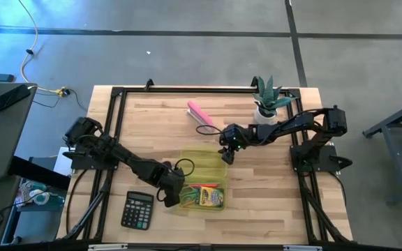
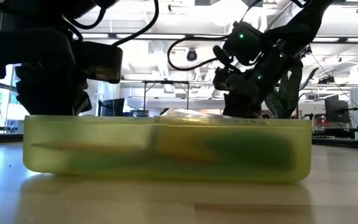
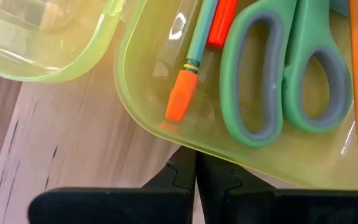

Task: Pack school essentials
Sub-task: Close the yellow supply box

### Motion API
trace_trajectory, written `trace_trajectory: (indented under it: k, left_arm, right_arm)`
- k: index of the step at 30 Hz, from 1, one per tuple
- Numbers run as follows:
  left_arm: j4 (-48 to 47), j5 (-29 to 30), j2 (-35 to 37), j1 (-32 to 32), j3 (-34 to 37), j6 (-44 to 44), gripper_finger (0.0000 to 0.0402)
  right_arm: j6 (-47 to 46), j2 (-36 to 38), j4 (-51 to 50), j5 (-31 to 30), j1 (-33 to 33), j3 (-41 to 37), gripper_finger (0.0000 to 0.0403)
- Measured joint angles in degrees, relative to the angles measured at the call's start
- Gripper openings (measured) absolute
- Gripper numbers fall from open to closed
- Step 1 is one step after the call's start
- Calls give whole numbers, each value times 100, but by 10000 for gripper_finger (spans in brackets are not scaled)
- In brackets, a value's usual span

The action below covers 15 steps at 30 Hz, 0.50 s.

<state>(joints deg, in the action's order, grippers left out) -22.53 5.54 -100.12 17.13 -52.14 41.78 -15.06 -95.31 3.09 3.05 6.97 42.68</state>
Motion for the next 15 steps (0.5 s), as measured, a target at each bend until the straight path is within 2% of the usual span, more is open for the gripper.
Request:
trace_trajectory:
  k: [15]
  left_arm:
    - [11, -9, 0, -2, 0, -68, 0]
  right_arm:
    - [-405, 0, -461, -92, -66, 0, 177]
